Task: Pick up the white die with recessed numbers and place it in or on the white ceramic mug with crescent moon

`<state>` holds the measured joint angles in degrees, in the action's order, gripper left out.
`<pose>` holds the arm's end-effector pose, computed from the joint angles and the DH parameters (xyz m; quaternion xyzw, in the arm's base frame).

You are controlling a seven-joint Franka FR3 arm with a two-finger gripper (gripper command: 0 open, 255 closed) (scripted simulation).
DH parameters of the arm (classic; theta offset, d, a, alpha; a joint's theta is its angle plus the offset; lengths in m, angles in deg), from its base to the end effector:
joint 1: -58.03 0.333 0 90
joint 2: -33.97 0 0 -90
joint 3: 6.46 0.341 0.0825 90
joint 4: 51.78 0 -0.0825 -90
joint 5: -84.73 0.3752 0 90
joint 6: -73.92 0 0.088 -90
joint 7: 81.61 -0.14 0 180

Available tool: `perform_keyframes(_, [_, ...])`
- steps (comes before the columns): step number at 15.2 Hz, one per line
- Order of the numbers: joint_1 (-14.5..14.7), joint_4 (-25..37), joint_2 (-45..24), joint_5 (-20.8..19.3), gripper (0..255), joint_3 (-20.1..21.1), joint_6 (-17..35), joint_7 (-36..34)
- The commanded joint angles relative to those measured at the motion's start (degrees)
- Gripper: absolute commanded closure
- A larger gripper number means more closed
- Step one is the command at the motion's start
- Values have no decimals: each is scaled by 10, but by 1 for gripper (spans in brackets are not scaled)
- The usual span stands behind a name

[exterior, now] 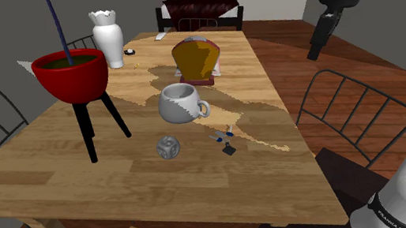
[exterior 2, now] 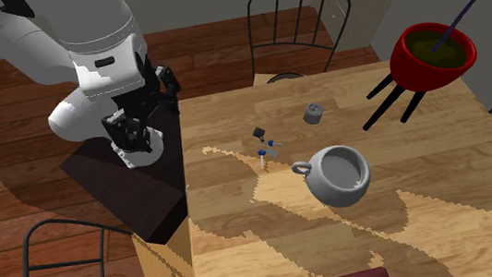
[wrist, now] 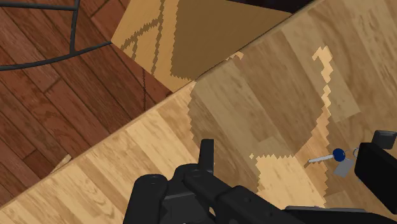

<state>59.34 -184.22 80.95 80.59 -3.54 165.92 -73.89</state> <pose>0.2775 0.0164 0.6092 0.9923 0.0960 0.0545 0.0568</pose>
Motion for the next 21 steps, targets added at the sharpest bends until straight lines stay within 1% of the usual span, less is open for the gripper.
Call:
perform_keyframes(1, [0,0,0,0,0,0,0,0])
perform_keyframes(7, [20,2,-80,32,0,46,65,-42])
perform_keyframes(12, [34,21,-159,50,0,84,115,-75])
perform_keyframes(17, [45,55,-246,57,0,121,160,-109])
perform_keyframes(21, [53,93,-320,53,0,150,189,-138])
